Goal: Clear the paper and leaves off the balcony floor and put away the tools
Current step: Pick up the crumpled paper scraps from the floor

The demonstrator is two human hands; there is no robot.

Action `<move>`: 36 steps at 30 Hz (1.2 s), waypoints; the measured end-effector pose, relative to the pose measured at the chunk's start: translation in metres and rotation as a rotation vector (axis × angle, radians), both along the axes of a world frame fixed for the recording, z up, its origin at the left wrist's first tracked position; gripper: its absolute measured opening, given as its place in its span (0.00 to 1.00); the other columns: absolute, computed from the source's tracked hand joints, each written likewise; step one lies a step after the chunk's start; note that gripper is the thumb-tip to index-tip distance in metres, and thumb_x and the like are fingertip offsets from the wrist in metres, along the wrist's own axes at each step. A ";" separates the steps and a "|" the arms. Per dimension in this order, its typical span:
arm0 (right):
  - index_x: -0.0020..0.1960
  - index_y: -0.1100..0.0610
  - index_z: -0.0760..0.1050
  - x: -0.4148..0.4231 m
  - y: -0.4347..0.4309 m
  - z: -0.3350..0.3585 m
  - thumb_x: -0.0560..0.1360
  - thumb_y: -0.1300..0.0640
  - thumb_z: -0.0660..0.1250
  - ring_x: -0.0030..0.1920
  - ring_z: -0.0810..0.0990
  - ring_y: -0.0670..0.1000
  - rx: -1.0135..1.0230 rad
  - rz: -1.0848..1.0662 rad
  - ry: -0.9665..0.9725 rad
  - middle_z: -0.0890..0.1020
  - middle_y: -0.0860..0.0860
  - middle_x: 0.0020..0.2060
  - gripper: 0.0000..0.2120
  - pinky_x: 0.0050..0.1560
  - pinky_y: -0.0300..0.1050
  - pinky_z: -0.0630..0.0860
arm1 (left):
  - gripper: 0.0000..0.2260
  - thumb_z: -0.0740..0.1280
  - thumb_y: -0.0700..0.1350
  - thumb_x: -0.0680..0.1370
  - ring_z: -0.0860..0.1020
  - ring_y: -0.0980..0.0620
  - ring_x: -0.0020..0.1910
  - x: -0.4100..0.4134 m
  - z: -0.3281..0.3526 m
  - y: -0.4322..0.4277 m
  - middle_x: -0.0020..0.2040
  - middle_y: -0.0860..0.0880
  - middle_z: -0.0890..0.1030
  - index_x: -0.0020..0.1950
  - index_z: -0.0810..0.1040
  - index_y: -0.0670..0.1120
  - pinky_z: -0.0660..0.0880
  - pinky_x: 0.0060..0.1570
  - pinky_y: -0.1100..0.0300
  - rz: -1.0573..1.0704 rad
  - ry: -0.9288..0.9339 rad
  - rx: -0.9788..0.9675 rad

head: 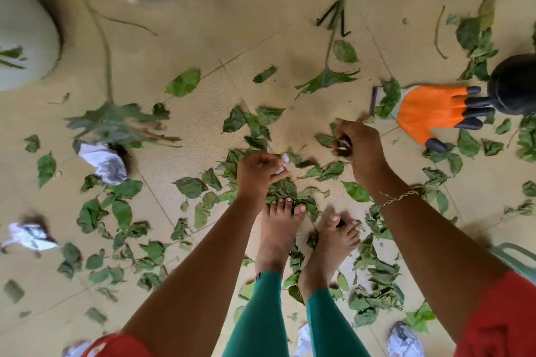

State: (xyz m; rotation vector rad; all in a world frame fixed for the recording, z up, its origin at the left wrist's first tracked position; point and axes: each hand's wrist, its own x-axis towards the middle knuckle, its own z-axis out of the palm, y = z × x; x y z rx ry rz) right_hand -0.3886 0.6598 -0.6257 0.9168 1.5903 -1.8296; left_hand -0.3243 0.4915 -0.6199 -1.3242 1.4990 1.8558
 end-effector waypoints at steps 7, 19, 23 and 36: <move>0.41 0.61 0.74 0.017 -0.075 0.024 0.76 0.72 0.58 0.21 0.75 0.46 -0.017 0.346 -0.027 0.73 0.56 0.32 0.11 0.22 0.33 0.67 | 0.16 0.54 0.24 0.74 0.70 0.55 0.27 0.031 0.025 -0.056 0.30 0.47 0.70 0.45 0.75 0.41 0.69 0.25 0.67 0.225 -0.018 0.108; 0.41 0.56 0.74 0.052 -0.213 0.024 0.79 0.67 0.57 0.21 0.64 0.40 0.027 0.950 0.054 0.73 0.53 0.30 0.13 0.21 0.32 0.61 | 0.13 0.54 0.36 0.71 0.62 0.50 0.27 0.128 0.032 -0.164 0.22 0.48 0.68 0.26 0.64 0.42 0.60 0.26 0.65 0.831 -0.054 0.162; 0.41 0.55 0.75 0.056 -0.247 0.007 0.75 0.62 0.67 0.26 0.68 0.43 0.216 1.262 0.290 0.73 0.50 0.29 0.04 0.31 0.38 0.65 | 0.15 0.59 0.42 0.80 0.61 0.54 0.20 0.150 0.026 -0.185 0.20 0.51 0.64 0.38 0.80 0.40 0.58 0.23 0.67 0.923 -0.069 0.142; 0.73 0.50 0.60 0.063 -0.415 -0.041 0.77 0.59 0.59 0.58 0.71 0.63 0.616 2.111 1.236 0.66 0.61 0.65 0.25 0.52 0.51 0.67 | 0.12 0.67 0.35 0.74 0.66 0.56 0.16 0.201 -0.025 -0.204 0.17 0.53 0.64 0.33 0.67 0.42 0.64 0.19 0.68 1.055 -0.116 0.022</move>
